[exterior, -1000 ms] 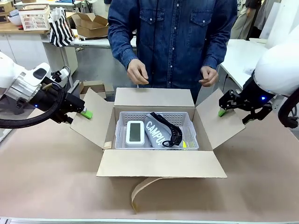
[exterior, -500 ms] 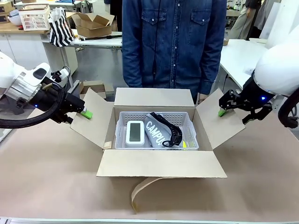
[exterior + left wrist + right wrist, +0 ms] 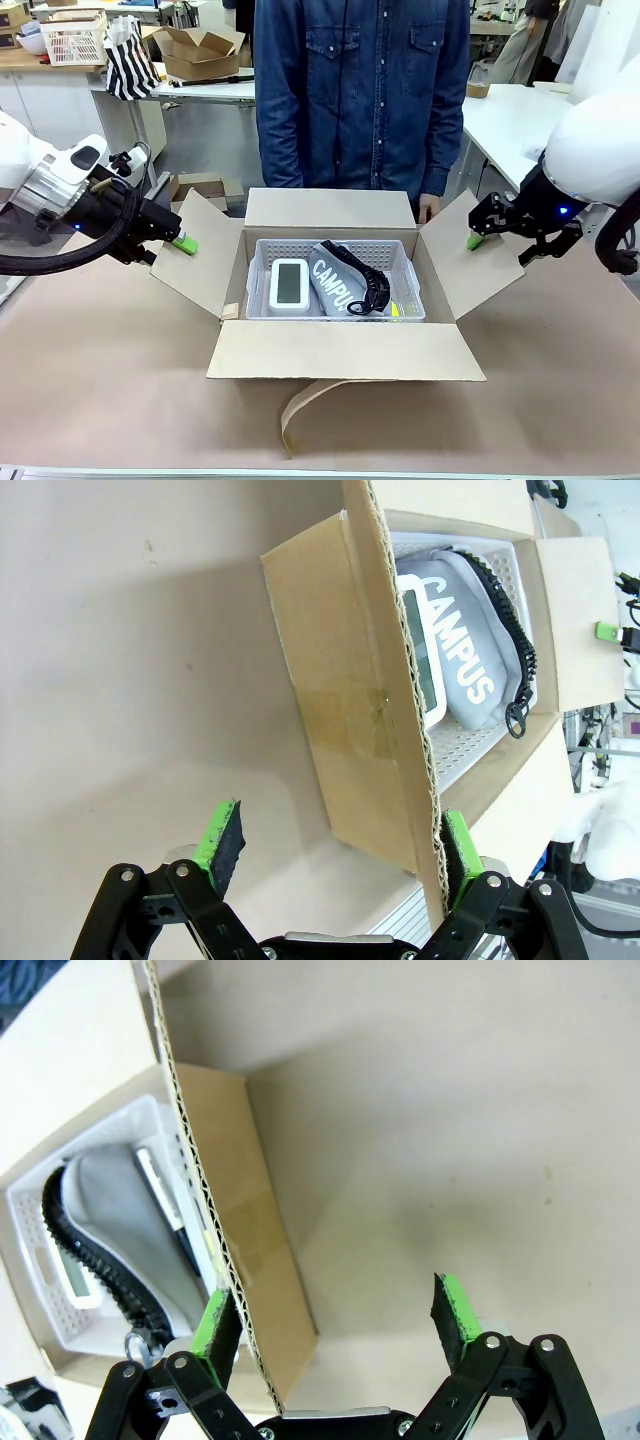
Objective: Pack the gift set into the box.
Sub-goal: Lift both hands away from the flaps of the Package Box.
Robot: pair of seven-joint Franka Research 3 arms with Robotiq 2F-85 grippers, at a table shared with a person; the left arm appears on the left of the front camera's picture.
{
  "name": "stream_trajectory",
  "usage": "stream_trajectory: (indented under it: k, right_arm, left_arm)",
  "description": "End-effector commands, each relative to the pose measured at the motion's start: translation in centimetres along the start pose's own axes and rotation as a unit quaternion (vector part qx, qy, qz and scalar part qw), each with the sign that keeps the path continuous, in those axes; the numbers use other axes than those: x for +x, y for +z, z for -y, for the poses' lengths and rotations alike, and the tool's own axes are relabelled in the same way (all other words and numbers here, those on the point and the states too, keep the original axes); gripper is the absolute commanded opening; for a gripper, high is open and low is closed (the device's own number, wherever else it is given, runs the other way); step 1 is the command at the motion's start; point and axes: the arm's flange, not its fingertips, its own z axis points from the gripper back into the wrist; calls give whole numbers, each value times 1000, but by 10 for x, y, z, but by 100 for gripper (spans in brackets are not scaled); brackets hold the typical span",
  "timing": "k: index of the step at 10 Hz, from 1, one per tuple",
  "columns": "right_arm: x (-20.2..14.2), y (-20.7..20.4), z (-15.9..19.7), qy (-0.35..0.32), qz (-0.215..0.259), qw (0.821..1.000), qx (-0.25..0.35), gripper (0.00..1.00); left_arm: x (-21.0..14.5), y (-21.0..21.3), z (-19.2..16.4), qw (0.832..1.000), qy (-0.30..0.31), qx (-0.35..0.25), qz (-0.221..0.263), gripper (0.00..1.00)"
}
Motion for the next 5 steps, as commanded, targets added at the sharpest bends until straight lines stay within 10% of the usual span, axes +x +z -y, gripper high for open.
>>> stream_trajectory:
  k: [1, 5]
  right_arm:
    - [-1, 2, -1, -7, 2, 1000, -7, 100]
    - [-1, 2, -1, -7, 2, 1000, -7, 100]
  left_arm:
    - [-1, 1, 0, 1000, -8, -6, -1, 100]
    - [-1, 1, 0, 1000, -8, -6, -1, 100]
